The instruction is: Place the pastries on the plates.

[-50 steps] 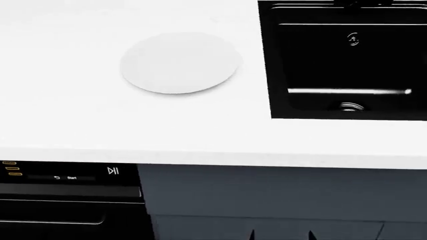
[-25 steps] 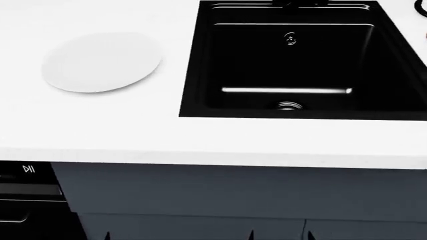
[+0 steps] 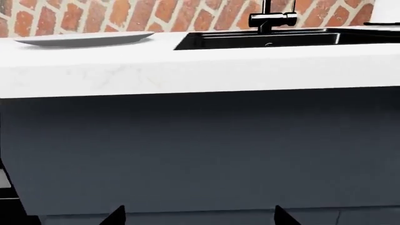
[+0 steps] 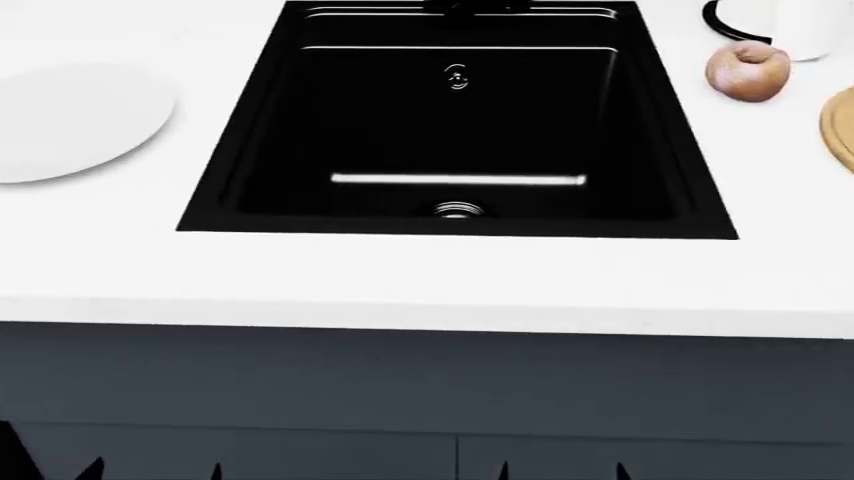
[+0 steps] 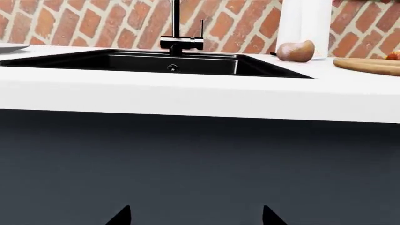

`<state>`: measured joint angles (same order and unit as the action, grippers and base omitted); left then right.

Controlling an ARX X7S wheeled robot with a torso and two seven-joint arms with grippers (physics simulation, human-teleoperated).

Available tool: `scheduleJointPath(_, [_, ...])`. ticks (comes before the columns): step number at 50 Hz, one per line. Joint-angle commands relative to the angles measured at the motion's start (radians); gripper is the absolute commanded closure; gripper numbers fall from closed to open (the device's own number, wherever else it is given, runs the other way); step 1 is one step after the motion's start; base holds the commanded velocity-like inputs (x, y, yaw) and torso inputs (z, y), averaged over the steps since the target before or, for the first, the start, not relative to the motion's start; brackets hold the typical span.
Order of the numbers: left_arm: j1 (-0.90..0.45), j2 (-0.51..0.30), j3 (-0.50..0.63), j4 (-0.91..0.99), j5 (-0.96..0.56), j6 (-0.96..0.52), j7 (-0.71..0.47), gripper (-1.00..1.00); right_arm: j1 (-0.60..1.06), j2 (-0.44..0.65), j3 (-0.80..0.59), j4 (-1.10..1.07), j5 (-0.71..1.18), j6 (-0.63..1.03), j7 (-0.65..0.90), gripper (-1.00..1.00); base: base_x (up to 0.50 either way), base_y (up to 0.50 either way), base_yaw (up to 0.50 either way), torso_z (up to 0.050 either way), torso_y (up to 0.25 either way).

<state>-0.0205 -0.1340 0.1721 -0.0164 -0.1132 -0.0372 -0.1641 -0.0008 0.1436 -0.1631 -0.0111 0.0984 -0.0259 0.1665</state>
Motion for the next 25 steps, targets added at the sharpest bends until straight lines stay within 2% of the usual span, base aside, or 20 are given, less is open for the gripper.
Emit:
scheduleJointPath(1, [0.000,-0.009,0.010,0.003,-0.008,0.001,-0.006,-1.00,0.000,0.008,-0.008,0.001,0.007,-0.002,0.008,-1.00,0.00,-0.50,0.00,0.000,0.000])
scheduleJointPath(25, [-0.003,-0.021,0.026,0.002,-0.024,0.003,-0.021,-1.00,0.003,0.022,-0.024,0.002,0.016,-0.007,0.024,-1.00,0.00,-0.50,0.00,0.000,0.000])
